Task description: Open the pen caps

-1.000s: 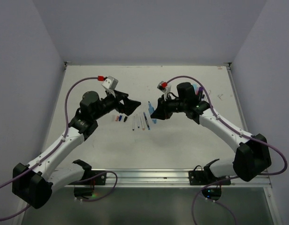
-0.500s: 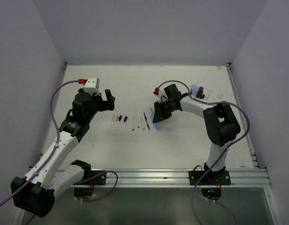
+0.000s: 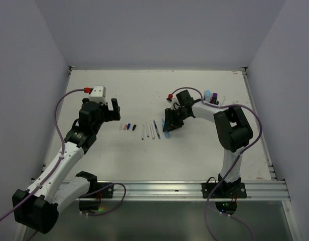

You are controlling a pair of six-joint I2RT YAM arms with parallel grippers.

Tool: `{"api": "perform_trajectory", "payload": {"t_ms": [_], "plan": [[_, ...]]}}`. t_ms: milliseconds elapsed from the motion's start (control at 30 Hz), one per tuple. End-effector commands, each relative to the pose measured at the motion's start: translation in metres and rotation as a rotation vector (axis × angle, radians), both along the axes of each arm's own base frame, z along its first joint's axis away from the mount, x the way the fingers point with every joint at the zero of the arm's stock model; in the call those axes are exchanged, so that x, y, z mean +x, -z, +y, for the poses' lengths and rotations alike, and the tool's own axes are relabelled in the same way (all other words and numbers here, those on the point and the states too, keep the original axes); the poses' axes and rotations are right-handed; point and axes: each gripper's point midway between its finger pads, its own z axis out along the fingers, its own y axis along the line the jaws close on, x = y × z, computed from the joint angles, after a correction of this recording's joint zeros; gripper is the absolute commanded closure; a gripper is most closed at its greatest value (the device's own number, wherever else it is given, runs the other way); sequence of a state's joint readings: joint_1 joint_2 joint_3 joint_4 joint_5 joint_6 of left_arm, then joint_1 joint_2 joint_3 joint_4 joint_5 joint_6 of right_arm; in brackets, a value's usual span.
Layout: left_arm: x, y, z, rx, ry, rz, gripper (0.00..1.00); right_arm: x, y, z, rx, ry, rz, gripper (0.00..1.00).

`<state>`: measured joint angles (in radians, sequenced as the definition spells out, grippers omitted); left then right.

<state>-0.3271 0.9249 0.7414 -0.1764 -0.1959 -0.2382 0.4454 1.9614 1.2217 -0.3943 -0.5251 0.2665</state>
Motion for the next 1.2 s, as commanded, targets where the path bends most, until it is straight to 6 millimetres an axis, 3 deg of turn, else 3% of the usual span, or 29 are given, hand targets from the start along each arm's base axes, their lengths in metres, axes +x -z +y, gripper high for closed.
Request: {"api": "perform_trajectory", "payload": {"t_ms": [0,167,333,433,500,533,600,633,833,1167], "plan": [[0.004,-0.007,0.007,0.026,-0.022,-0.036,0.00,0.007,0.002,-0.028,-0.064,0.100,0.001,0.57],[0.005,-0.008,0.008,0.030,-0.020,-0.039,0.00,0.032,-0.030,-0.059,-0.182,0.186,-0.130,0.44],[0.004,-0.007,0.009,0.033,-0.026,-0.035,0.00,0.081,-0.064,-0.111,-0.346,0.420,-0.301,0.45],[0.003,-0.006,0.010,0.033,-0.029,-0.033,0.00,0.107,-0.070,-0.152,-0.478,0.561,-0.353,0.46],[0.004,-0.006,0.010,0.032,-0.026,-0.033,0.00,0.118,-0.063,-0.178,-0.549,0.626,-0.342,0.48],[0.003,-0.004,0.010,0.035,-0.027,-0.031,0.00,0.128,-0.069,-0.182,-0.550,0.653,-0.355,0.49],[0.004,-0.004,0.010,0.035,-0.029,-0.031,0.00,0.136,-0.059,-0.199,-0.584,0.683,-0.325,0.50],[0.004,-0.005,0.011,0.034,-0.032,-0.032,0.00,0.145,-0.065,-0.202,-0.581,0.696,-0.338,0.51],[0.004,-0.002,0.011,0.035,-0.031,-0.025,0.00,0.160,-0.041,-0.215,-0.597,0.709,-0.271,0.56],[0.006,0.000,0.010,0.038,-0.027,-0.017,0.00,0.148,-0.008,-0.218,-0.608,0.695,-0.183,0.63]]}}
